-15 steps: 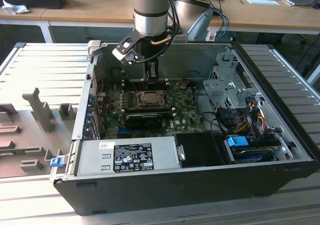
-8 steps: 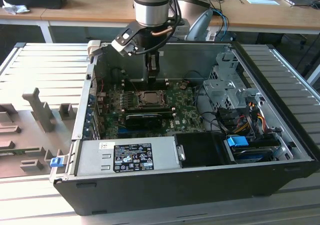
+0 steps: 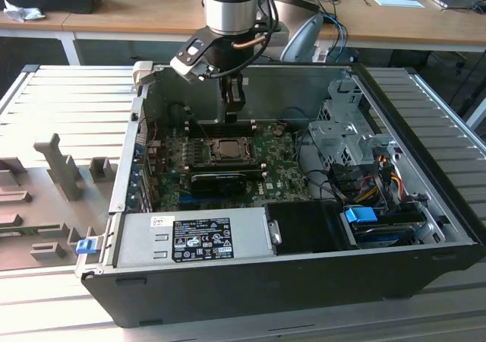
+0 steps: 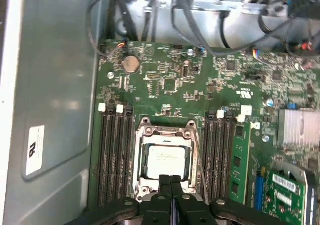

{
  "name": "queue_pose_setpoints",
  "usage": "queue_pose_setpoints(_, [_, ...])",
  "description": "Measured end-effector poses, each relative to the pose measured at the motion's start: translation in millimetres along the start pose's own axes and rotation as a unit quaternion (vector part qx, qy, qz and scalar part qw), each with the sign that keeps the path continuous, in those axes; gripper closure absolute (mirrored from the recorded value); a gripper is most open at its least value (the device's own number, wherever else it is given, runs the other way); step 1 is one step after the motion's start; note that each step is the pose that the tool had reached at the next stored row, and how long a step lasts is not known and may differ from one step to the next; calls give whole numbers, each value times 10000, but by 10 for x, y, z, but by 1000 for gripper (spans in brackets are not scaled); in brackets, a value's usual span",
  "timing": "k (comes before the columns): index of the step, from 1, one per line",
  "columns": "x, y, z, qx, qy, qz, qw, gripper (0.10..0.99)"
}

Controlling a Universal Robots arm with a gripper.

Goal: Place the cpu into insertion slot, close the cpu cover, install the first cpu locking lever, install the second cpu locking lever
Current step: 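Install the first cpu locking lever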

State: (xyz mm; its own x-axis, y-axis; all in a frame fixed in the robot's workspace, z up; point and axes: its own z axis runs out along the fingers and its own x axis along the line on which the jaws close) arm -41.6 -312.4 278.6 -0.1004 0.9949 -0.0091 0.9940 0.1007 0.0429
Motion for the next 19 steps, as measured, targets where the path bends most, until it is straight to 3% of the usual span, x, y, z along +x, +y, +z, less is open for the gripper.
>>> queue_pose_setpoints(7, [1,-8,0,-4,15,-407,9992,980])
queue_pose_setpoints(15, [1,-8,0,-7,22,-599,9982,980])
queue_pose_setpoints(19, [1,-8,0,-9,33,-839,9965,980])
